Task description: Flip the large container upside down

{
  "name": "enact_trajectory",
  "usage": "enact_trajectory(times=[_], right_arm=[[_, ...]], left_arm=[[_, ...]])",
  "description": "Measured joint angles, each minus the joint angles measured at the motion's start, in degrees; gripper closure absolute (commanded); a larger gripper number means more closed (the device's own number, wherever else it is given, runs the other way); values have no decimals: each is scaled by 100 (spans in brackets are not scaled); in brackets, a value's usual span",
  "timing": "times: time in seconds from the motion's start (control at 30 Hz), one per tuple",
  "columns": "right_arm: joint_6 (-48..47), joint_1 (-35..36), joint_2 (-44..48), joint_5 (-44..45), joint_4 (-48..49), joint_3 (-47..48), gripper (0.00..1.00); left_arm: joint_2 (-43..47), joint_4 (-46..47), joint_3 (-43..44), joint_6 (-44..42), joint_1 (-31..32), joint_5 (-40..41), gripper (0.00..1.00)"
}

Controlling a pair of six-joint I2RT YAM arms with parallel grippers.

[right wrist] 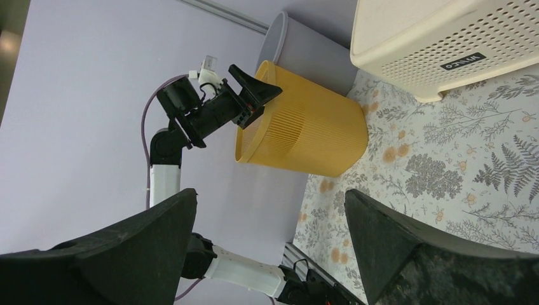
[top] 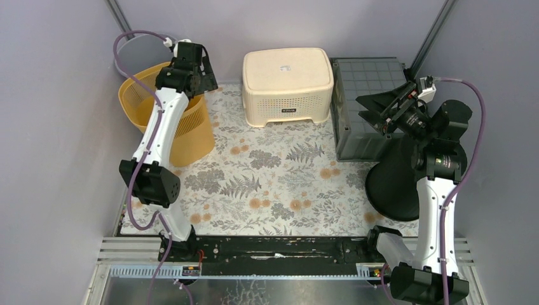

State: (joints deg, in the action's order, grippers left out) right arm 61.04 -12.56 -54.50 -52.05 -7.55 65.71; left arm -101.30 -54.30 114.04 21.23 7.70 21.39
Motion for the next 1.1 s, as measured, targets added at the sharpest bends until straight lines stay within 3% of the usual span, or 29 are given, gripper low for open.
enact_trajectory(times=[0.17, 0.2, 0.27, 0.33, 0.73, 0.87, 1.1], right_arm=[[-94, 42, 2, 2, -70, -13, 7], [-111, 55, 2, 2, -76, -28, 7], [-140, 85, 13, 2, -79, -85, 7], [-160, 101, 33, 0, -87, -166, 7], [-195, 240, 291, 0, -122, -439, 7], [-190, 262, 424, 0, -120, -621, 7], [-186, 297, 481, -2, -116, -732, 7]], left_arm=[[7, -24, -310, 4, 7, -166, 11], [31, -35, -404, 2, 7, -184, 19], [61, -57, -555, -28, 4, -195, 45], [68, -63, -588, -17, 4, -258, 58], [1082, -402, -962, -35, 136, -535, 60], [1663, -450, -1436, 0, 240, -610, 66], [2251, -372, -2140, 20, 540, -693, 63]])
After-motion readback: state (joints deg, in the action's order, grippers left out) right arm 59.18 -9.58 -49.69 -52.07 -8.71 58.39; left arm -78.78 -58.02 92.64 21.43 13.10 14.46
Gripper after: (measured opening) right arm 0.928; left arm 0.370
